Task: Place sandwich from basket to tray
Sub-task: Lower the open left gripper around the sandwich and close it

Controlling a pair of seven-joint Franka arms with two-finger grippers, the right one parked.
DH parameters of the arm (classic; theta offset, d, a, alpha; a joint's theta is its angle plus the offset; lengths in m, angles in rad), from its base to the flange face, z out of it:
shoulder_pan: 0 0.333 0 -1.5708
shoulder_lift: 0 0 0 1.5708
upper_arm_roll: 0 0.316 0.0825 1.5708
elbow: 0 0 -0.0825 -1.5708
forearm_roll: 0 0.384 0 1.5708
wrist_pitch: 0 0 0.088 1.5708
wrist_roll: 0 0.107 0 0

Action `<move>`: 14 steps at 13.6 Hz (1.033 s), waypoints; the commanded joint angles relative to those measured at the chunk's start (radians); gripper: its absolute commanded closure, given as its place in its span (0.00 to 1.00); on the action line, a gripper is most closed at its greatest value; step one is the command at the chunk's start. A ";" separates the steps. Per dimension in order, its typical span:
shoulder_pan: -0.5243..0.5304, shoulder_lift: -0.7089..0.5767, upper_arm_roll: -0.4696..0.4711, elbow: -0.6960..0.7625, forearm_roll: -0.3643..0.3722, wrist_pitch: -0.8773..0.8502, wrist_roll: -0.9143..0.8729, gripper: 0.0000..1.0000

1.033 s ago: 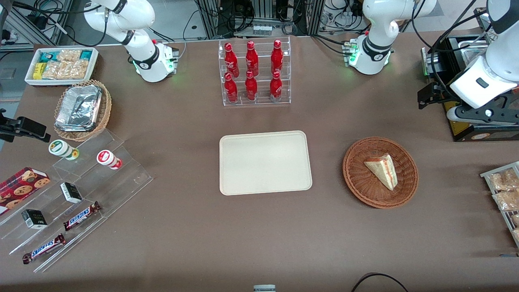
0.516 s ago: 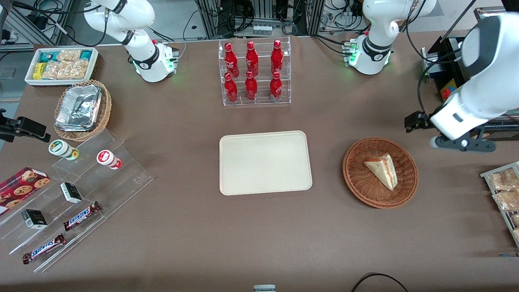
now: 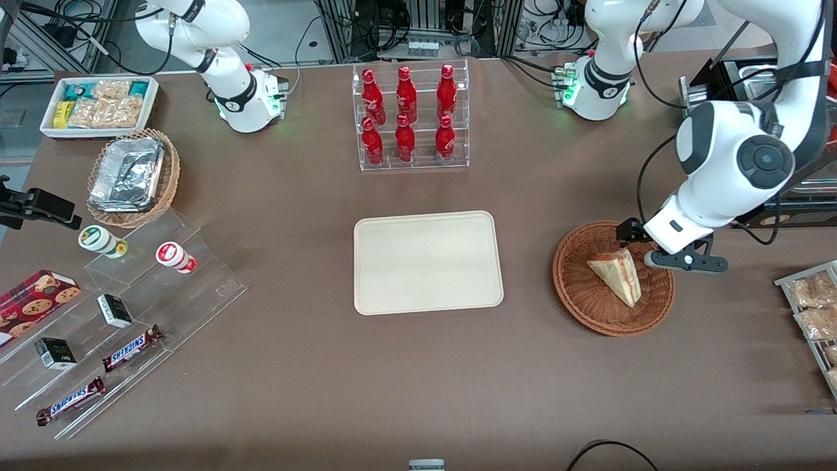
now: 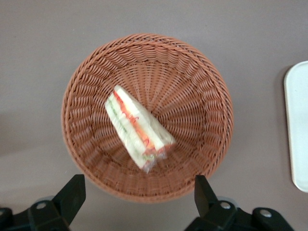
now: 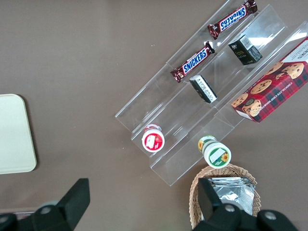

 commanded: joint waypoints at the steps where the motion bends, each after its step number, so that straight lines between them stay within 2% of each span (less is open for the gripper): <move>1: 0.011 -0.024 -0.007 -0.074 -0.002 0.089 -0.071 0.00; 5: 0.011 0.003 -0.007 -0.072 -0.005 0.114 -0.397 0.00; 9: 0.001 0.054 -0.008 -0.069 -0.036 0.177 -0.818 0.00; 11: 0.001 0.076 -0.008 -0.068 -0.036 0.198 -0.933 0.00; 14: 0.006 0.089 -0.007 -0.074 -0.036 0.189 -0.935 0.00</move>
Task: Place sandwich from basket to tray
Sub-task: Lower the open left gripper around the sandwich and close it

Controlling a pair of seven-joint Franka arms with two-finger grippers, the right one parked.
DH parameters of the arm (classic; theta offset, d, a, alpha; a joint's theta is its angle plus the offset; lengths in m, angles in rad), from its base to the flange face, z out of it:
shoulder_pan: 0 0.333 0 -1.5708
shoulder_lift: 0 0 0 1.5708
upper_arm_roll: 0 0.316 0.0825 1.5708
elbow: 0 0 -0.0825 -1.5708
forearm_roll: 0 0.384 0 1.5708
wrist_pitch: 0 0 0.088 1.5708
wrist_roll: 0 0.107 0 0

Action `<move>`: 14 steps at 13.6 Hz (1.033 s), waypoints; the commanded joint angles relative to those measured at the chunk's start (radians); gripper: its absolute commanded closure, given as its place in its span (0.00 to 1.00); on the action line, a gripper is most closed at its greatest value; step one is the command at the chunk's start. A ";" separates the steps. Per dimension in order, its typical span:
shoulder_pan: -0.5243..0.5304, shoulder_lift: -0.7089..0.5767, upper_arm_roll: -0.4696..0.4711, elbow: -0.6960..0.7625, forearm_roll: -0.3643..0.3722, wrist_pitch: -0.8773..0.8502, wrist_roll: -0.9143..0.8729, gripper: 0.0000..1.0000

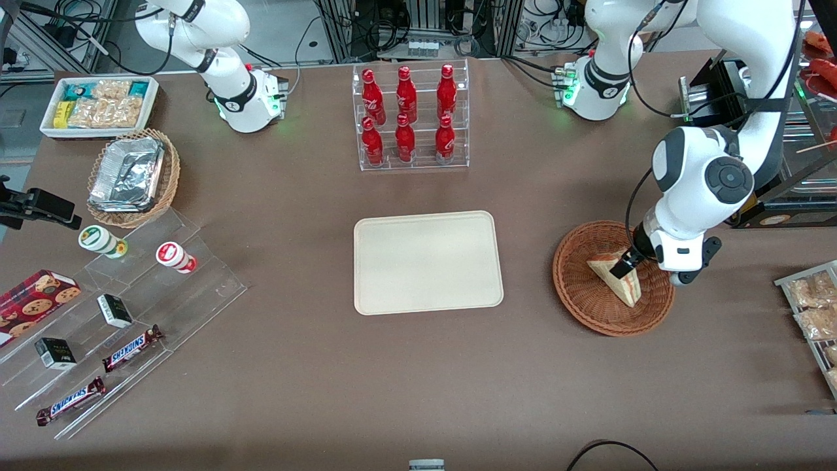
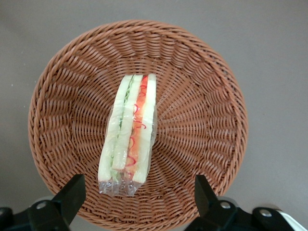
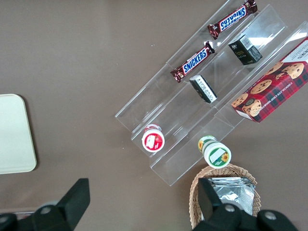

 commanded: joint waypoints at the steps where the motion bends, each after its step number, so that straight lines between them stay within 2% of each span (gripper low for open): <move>1: 0.008 0.012 -0.003 -0.006 -0.009 0.007 -0.026 0.00; 10: 0.012 0.103 0.001 0.000 0.000 0.027 -0.019 0.00; 11: 0.014 0.109 0.001 0.000 0.000 0.030 -0.019 0.07; 12: 0.012 0.111 0.001 0.000 0.003 0.032 -0.019 0.39; 13: 0.012 0.111 0.001 -0.001 0.008 0.032 -0.019 0.80; 14: 0.012 0.112 0.001 0.000 0.009 0.032 -0.018 0.98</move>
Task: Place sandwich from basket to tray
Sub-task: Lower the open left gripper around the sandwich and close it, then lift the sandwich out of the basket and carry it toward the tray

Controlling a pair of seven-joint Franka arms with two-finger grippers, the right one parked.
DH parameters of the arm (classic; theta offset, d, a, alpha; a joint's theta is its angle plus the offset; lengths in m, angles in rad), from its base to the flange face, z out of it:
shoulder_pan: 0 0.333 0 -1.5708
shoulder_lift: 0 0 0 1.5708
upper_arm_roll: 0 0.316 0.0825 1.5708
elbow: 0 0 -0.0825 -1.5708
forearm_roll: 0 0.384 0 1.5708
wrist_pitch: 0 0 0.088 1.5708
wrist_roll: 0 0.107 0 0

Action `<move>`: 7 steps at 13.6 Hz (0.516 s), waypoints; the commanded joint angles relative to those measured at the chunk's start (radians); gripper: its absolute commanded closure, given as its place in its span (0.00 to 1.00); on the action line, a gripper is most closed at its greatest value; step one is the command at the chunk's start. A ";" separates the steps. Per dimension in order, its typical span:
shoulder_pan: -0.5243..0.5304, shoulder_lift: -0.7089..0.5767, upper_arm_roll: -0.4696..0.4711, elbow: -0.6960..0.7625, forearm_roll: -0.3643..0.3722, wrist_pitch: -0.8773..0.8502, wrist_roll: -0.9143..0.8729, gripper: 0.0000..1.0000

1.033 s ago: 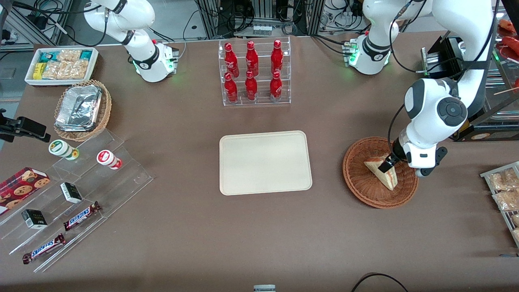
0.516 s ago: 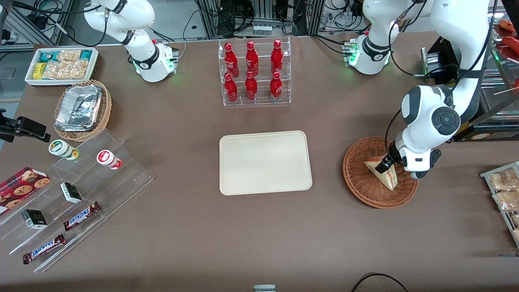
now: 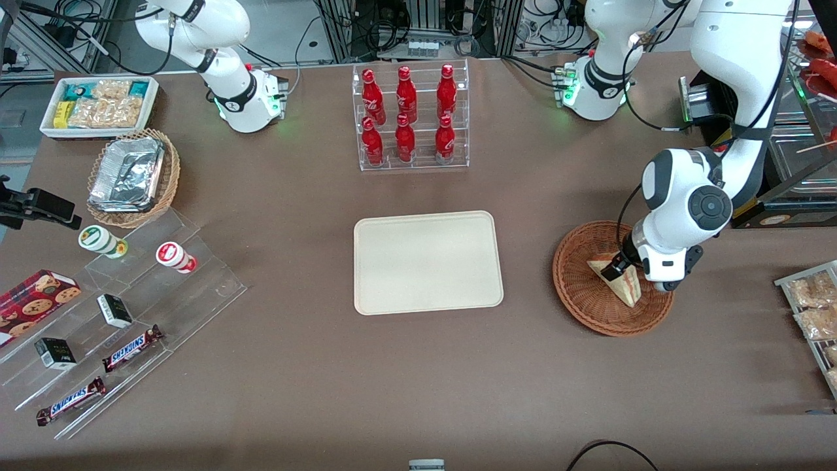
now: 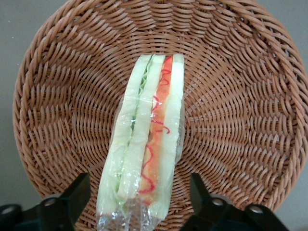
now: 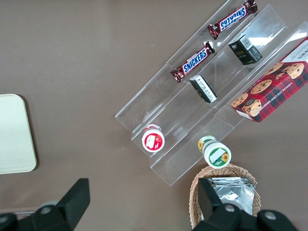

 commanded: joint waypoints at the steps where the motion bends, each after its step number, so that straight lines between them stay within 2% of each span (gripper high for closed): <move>1: 0.011 0.005 -0.008 0.002 0.014 0.012 -0.008 1.00; 5: 0.005 -0.021 -0.010 0.025 0.023 -0.024 -0.002 1.00; 7: -0.001 -0.027 -0.019 0.127 0.028 -0.171 0.000 1.00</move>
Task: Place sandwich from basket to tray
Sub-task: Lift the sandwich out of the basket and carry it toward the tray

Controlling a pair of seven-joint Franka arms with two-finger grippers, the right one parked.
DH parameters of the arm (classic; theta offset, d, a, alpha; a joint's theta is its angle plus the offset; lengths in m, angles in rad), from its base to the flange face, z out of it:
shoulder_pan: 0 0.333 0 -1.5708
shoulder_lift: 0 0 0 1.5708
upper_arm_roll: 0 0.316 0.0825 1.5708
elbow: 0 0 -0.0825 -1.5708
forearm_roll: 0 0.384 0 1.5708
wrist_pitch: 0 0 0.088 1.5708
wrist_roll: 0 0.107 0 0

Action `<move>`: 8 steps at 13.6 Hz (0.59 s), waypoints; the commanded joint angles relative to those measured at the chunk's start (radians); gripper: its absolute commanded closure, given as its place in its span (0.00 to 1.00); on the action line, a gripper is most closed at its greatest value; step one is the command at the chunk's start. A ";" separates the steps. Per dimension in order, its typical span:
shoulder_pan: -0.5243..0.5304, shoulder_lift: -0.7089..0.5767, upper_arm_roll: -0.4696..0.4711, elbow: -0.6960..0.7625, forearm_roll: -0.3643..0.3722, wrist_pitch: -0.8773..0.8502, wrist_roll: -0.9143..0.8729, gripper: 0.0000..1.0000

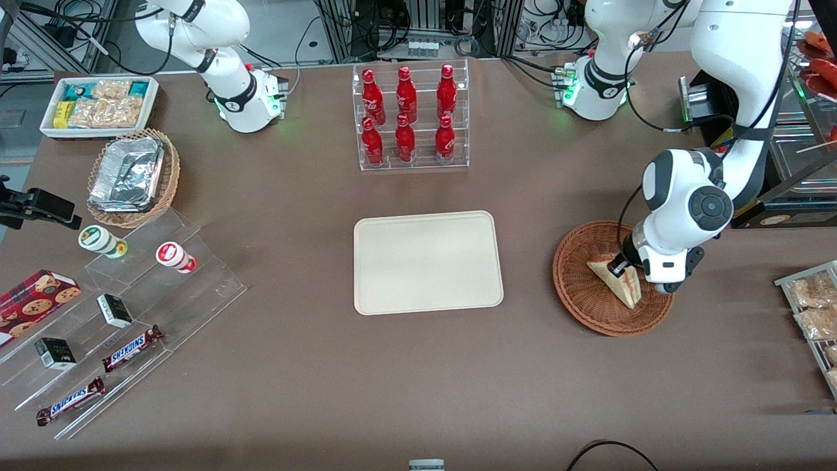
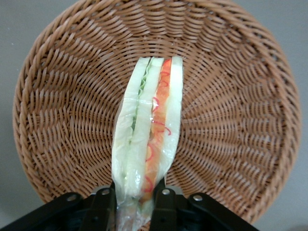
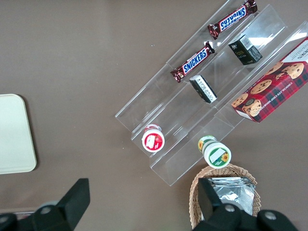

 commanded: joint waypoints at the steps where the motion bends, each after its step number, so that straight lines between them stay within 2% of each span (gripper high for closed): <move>1: -0.010 -0.017 -0.016 0.149 0.018 -0.203 -0.001 1.00; 5: -0.105 0.052 -0.018 0.346 0.012 -0.336 0.019 1.00; 8: -0.203 0.110 -0.018 0.418 0.009 -0.352 0.022 1.00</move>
